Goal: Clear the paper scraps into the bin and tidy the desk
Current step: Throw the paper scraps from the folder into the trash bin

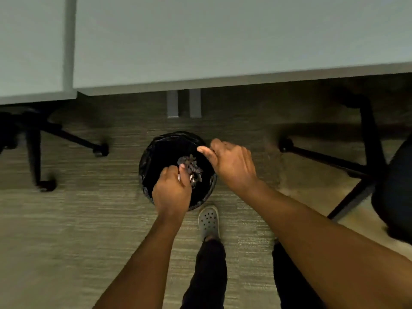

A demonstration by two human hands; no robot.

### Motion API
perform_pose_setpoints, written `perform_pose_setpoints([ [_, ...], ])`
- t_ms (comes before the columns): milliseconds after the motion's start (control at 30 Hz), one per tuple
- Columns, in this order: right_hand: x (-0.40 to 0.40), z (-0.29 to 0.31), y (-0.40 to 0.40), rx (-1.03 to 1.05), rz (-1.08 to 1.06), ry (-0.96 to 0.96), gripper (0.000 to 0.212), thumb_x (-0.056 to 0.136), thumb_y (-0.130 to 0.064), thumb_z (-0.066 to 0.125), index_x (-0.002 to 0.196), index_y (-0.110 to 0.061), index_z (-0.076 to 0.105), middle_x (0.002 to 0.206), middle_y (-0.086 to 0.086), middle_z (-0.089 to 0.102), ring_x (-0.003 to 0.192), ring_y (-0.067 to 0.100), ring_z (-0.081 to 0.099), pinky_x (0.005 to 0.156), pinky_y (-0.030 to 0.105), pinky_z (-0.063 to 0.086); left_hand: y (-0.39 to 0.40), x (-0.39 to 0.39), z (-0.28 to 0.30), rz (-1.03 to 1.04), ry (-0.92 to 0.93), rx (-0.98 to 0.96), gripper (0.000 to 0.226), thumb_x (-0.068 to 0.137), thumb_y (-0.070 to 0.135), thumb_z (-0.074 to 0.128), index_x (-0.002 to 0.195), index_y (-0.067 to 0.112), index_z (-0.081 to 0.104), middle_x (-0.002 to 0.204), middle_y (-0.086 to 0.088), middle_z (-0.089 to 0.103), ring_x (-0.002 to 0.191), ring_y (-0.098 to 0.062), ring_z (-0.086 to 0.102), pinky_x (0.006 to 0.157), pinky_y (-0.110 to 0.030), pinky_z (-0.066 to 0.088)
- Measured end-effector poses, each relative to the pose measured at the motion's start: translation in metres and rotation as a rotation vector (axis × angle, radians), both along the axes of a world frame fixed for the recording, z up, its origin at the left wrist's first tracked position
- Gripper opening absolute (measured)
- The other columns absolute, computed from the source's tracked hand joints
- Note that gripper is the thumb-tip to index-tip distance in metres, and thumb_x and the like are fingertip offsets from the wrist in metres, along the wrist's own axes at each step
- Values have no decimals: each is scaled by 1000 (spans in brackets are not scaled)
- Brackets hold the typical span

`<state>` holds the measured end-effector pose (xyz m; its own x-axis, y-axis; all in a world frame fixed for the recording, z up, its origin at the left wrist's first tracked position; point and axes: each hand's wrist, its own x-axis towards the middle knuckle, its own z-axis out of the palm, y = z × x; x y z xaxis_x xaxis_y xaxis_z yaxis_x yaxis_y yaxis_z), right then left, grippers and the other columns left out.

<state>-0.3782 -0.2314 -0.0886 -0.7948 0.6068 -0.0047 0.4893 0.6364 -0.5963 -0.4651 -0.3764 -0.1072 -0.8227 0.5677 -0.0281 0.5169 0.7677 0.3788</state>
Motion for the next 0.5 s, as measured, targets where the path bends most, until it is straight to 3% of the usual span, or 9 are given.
perform_pose_setpoints([
  [133,-40,-33,-47,-158,-64,-31,50,96,-56,39,82,-11,56,72,8,62,65,33,62,53,33,37,-19,-30,-20,169,-43,46,44,96,35,40,77,0,60,79,-18,62,66,-36,57,57,-31,30],
  [233,-60,-62,-68,-226,-151,-84,54,97,-58,31,84,-12,56,81,11,65,74,34,62,58,34,36,-25,-40,-35,282,-89,71,43,96,34,40,85,0,63,91,-18,62,75,-36,59,60,-31,31],
  [333,-75,-89,-84,-294,-55,-180,58,99,-58,23,109,-14,59,110,14,64,100,35,61,75,40,46,-34,-49,-50,260,-178,66,53,98,44,29,100,4,64,107,-15,60,90,-30,57,68,-32,37],
  [400,-76,-106,-93,-306,105,-336,65,96,-58,13,141,-21,42,147,13,43,134,34,41,102,47,39,-49,-51,-69,126,-260,-112,68,95,57,14,126,13,55,133,-13,51,120,-31,48,95,-43,41],
  [433,-74,-113,-96,-265,177,-403,67,94,-56,9,149,-25,29,158,9,27,144,33,24,112,50,28,-58,-50,-77,55,-285,-238,72,93,62,9,140,19,44,149,-11,38,136,-33,33,108,-49,31],
  [500,-66,-122,-101,-169,255,-459,67,92,-53,5,153,-29,16,163,4,11,150,29,5,118,53,14,-76,-48,-90,-41,-309,-397,79,91,66,-2,153,23,19,163,-5,11,149,-31,2,118,-50,9],
])
